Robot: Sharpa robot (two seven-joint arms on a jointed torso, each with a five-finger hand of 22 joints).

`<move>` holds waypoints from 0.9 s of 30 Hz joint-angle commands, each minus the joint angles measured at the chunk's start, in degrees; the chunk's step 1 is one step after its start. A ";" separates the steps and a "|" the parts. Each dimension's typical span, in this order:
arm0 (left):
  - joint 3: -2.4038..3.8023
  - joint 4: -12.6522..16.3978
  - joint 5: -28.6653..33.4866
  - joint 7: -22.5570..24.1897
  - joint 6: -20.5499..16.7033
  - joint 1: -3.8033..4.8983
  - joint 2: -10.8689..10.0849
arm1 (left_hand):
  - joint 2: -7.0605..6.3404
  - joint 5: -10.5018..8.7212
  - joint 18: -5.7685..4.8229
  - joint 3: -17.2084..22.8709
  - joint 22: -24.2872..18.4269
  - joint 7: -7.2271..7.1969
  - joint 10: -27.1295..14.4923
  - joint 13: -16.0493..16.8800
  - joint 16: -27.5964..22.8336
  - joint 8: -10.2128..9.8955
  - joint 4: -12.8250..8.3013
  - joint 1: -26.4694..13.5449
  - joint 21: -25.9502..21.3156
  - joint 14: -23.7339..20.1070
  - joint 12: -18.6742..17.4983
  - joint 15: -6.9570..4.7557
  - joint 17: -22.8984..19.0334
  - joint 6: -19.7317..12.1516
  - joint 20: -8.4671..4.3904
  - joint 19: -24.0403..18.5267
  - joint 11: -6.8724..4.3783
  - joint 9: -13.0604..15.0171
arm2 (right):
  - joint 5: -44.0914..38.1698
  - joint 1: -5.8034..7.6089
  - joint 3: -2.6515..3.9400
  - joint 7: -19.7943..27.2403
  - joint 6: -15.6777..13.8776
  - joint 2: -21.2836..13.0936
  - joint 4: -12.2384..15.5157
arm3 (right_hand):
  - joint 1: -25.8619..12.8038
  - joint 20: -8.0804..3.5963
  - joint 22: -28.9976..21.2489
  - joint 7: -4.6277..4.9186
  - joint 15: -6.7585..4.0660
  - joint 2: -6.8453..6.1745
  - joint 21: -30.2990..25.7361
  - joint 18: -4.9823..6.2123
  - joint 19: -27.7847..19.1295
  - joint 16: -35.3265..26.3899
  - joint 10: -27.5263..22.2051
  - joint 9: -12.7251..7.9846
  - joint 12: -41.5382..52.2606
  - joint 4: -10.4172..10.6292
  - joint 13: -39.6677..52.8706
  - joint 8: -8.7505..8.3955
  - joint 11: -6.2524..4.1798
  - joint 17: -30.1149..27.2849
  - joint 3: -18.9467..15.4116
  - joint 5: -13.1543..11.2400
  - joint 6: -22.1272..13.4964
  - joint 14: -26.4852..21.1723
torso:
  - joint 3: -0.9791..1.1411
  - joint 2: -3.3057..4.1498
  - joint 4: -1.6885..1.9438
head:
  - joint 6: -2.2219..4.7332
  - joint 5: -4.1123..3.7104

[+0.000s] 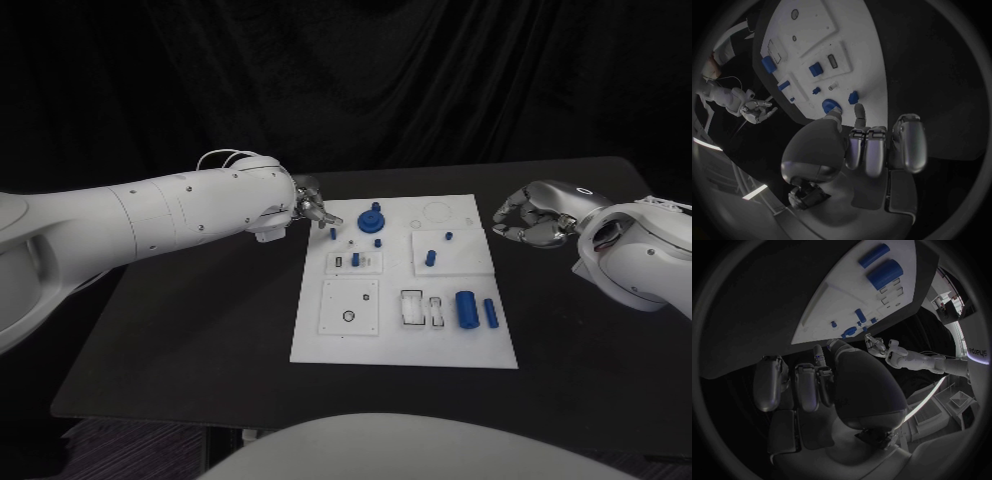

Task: Assemble the parts on the task board

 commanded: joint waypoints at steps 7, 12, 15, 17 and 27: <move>0.05 -1.80 0.43 0.91 -0.21 -0.81 1.01 | 0.14 0.21 -1.04 0.07 10.66 0.09 5.95 15.08 0.15 -0.42 -0.31 0.58 -0.06 5.95 -0.25 0.15 15.09 0.17 -0.04 1.99 0.12 -0.10 | -0.14 0.10 0.04 -0.51 0.69 0.12 -0.19 | 0.34 0.16 10.43 -0.05 -0.23 0.00 -0.23 0.38 0.38 -0.33 0.95 -0.03 -0.40 0.17 8.87 0.14 -0.11 1.60 0.14 0.22 0.16 2.74 | -0.01 -0.02 0.00 | -0.01 0.02; 0.05 -2.33 0.43 1.17 0.17 -1.12 1.36 | 0.33 0.51 -0.99 0.09 10.59 0.14 5.95 15.08 0.15 -0.65 -0.31 0.63 -0.27 5.95 -0.25 0.18 15.09 0.12 -0.01 1.92 0.17 -0.32 | -0.14 0.10 0.04 -0.57 0.84 0.20 -0.25 | 0.35 0.16 10.42 -0.05 -0.23 0.00 -0.25 0.38 0.37 -0.33 0.89 -0.05 -0.43 0.18 8.81 0.11 -0.11 1.59 0.16 0.22 0.11 2.73 | -0.02 0.01 -0.01 | -0.01 0.03; 0.05 -2.51 0.43 1.27 0.49 -1.25 1.56 | 0.38 0.68 -0.99 0.10 10.59 0.16 5.95 15.08 0.15 -0.77 -0.33 0.68 -0.28 5.95 -0.25 0.20 15.09 0.10 0.00 1.91 0.18 -0.42 | -0.14 0.10 0.04 -0.63 0.92 0.26 -0.29 | 0.36 0.15 10.42 -0.04 -0.23 0.01 -0.27 0.38 0.36 -0.35 0.82 -0.06 -0.48 0.19 8.73 0.08 -0.11 1.58 0.17 0.22 0.04 2.72 | -0.03 0.00 -0.01 | -0.01 0.09; 0.05 -2.64 0.43 1.36 0.63 -1.35 1.69 | 0.46 0.90 -0.97 0.10 10.56 0.19 5.95 15.08 0.15 -0.91 -0.35 0.71 -0.39 5.95 -0.25 0.22 15.09 0.07 0.02 1.87 0.21 -0.56 | -0.14 0.10 0.04 -0.65 1.00 0.30 -0.31 | 0.36 0.15 10.42 -0.04 -0.23 0.01 -0.27 0.38 0.36 -0.35 0.82 -0.06 -0.48 0.19 8.73 0.08 -0.11 1.58 0.17 0.22 0.04 2.72 | -0.02 0.01 0.00 | -0.01 0.13; 0.05 -3.56 0.43 1.87 0.91 -1.74 2.53 | 0.70 1.75 -0.93 0.16 10.50 0.27 5.95 15.08 0.15 -1.39 -0.47 0.93 -0.59 5.95 -0.25 0.30 15.09 0.02 0.08 1.78 0.29 -1.02 | -0.14 0.09 0.04 -1.12 1.74 0.44 -0.47 | 0.40 0.15 10.36 -0.04 -0.24 0.04 -0.46 0.43 0.28 -0.40 0.70 -0.08 -0.56 0.18 8.58 0.06 -0.11 1.48 0.22 0.24 -0.02 2.69 | -0.05 0.00 0.01 | -0.01 0.05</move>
